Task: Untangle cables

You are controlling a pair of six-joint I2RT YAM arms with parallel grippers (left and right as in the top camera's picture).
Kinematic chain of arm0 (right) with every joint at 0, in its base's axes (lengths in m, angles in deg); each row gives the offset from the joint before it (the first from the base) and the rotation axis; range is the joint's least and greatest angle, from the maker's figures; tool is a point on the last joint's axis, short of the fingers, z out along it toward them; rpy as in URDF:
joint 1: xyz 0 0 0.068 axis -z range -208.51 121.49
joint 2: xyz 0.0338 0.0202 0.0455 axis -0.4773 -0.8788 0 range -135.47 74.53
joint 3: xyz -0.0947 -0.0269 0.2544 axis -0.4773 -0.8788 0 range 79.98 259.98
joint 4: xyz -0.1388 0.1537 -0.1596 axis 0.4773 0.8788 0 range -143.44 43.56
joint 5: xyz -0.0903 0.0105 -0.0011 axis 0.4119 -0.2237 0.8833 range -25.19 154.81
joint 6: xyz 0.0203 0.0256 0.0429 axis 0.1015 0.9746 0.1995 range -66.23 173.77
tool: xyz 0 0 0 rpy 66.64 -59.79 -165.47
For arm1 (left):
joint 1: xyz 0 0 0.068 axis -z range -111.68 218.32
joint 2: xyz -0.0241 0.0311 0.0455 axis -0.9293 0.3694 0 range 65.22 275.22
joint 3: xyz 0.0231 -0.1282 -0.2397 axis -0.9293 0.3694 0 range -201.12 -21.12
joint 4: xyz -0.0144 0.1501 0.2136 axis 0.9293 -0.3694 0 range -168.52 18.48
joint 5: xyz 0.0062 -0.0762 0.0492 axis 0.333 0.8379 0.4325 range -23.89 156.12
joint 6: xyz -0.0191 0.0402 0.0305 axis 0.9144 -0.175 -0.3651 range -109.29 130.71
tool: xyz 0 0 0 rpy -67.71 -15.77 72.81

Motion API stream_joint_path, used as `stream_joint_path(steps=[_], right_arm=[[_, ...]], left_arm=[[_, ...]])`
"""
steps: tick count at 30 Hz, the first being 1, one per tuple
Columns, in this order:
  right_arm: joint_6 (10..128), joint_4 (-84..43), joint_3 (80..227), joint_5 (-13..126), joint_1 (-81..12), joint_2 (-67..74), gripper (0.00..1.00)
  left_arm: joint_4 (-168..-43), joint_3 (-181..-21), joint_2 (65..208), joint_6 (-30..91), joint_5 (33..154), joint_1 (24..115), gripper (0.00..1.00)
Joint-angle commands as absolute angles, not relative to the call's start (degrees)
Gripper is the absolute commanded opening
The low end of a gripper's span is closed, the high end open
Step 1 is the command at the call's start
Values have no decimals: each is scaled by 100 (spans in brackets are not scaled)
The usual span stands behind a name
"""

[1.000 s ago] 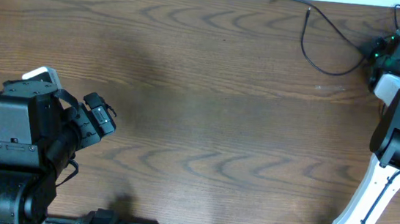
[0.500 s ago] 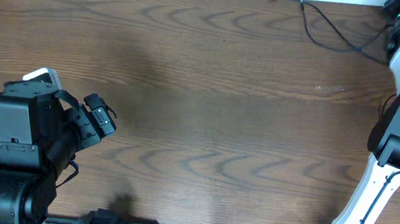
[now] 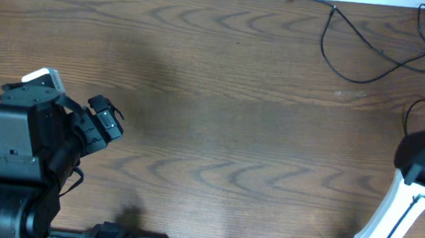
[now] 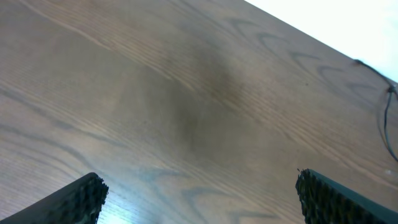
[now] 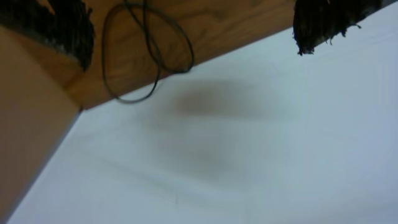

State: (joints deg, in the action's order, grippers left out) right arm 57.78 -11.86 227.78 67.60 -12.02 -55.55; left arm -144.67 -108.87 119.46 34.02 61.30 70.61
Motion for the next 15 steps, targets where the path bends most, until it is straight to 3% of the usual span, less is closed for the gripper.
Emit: stream_joint_path(steps=[1, 6, 15], right_arm=[[5566, -812, 23008, 6362, -1040, -4283, 99], [5817, -664, 22579, 5922, -697, -2858, 99], [6016, -1466, 19941, 5820, -710, 340, 99]], left_arm=[[-14405, -10869, 11765, 3056, 6097, 7032, 98], [-14443, -10867, 11579, 3039, 5865, 7032, 98], [-14624, -10867, 11542, 3043, 5749, 7032, 98]])
